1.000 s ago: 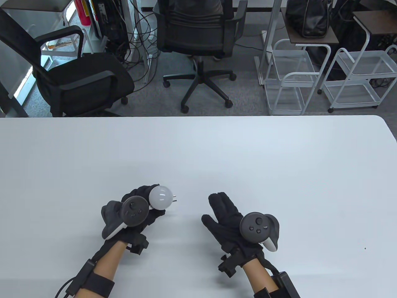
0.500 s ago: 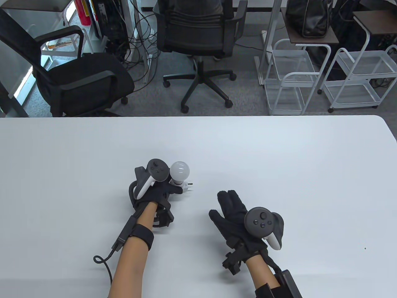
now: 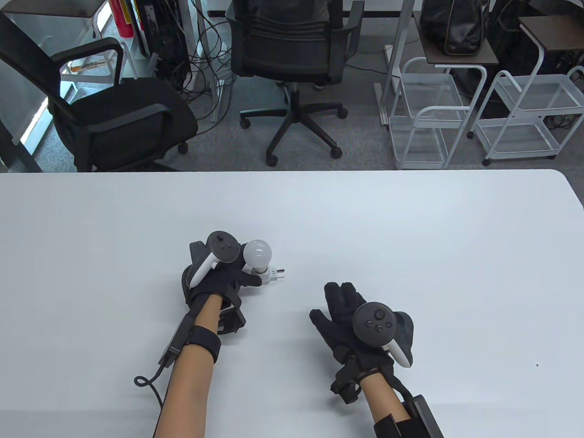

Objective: Screw light bulb into light bulb socket (Screw with right hand)

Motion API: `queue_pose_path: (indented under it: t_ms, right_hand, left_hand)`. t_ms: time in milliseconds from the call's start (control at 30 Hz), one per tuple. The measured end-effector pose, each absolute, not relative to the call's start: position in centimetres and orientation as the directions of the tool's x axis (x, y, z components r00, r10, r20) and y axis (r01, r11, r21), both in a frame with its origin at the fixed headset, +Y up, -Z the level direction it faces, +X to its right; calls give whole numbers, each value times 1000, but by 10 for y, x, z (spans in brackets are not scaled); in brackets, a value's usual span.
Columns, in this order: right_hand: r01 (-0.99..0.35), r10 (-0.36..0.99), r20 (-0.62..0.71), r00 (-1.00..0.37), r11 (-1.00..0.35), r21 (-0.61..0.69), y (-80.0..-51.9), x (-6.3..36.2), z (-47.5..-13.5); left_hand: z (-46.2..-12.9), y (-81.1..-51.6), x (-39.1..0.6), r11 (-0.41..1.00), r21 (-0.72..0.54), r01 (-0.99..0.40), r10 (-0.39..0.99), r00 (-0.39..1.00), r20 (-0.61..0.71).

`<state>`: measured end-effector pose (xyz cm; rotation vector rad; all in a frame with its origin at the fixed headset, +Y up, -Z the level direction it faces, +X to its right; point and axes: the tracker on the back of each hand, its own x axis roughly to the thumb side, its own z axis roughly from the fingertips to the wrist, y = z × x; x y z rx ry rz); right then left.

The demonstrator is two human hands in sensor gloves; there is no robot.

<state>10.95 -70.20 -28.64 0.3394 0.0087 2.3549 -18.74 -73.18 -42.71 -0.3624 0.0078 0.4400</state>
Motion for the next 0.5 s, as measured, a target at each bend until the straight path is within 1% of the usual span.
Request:
queue_pose_path:
  t_ms: [133, 233, 300, 367, 500]
  right_hand:
    - [-626, 635, 249, -732, -770, 124, -706, 106, -287]
    - [-603, 615, 259, -744, -786, 135, -708, 102, -286]
    - [-597, 610, 270, -745, -790, 138, -708, 100, -286]
    - [-586, 599, 289, -747, -798, 139, -708, 96, -285]
    - [-570, 579, 326, -748, -811, 133, -705, 91, -282]
  left_hand:
    - [-410, -709, -206, 885, -286, -368, 386, 922, 7]
    - [-390, -690, -218, 919, -234, -317, 343, 936, 80]
    - [-372, -679, -225, 941, -175, -290, 316, 938, 141]
    - [-350, -673, -231, 954, -114, -278, 295, 937, 189]
    - [-311, -673, -238, 974, -69, -215, 226, 938, 261]
